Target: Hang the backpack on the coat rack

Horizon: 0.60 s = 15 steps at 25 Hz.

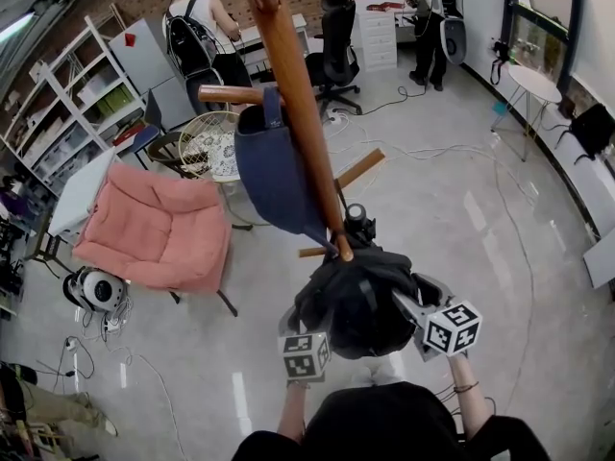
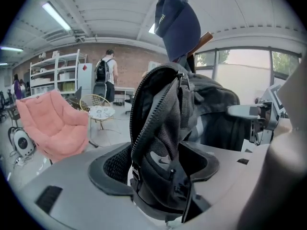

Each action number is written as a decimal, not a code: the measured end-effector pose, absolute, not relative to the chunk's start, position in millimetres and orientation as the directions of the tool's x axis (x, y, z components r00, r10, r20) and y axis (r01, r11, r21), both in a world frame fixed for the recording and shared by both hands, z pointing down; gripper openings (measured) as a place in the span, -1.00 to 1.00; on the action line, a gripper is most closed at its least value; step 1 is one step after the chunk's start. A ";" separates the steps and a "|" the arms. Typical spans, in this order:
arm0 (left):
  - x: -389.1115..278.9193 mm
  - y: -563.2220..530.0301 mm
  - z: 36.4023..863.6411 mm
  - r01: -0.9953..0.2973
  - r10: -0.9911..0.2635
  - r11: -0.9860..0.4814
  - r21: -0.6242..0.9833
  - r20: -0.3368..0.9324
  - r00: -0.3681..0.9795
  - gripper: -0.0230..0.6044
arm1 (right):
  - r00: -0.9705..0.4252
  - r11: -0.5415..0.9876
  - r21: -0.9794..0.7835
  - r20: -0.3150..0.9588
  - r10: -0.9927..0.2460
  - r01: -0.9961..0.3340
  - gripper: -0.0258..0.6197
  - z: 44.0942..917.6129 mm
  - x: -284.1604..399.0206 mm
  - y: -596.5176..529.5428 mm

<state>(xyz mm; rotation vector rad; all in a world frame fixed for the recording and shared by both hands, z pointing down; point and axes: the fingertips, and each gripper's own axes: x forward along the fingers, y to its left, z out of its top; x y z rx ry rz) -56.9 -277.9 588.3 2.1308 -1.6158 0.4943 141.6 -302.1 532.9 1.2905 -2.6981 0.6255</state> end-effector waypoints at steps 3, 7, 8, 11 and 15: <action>-60.7 -271.5 574.5 -0.967 -0.838 -0.229 0.108 0.483 0.252 0.03 | -0.655 0.580 -0.322 0.221 -0.723 -0.749 -0.24 523.1 144.2 -292.6; -69.4 -265.0 553.7 -0.970 -0.861 -0.232 0.069 0.449 0.238 0.03 | -0.673 0.591 -0.356 0.172 -0.719 -0.723 -0.24 507.9 147.1 -283.7; -71.7 -262.5 549.3 -0.970 -0.866 -0.233 0.061 0.440 0.236 0.03 | -0.675 0.595 -0.357 0.161 -0.720 -0.720 -0.24 504.0 147.8 -281.5; -77.9 -255.3 533.2 -0.970 -0.885 -0.237 0.047 0.402 0.236 0.03 | -0.674 0.607 -0.334 0.135 -0.726 -0.721 -0.24 491.2 149.7 -275.9; -81.1 -248.5 507.6 -0.968 -0.908 -0.251 0.029 0.339 0.246 -0.09 | -0.662 0.612 -0.295 0.109 -0.741 -0.734 -0.38 474.9 152.2 -270.2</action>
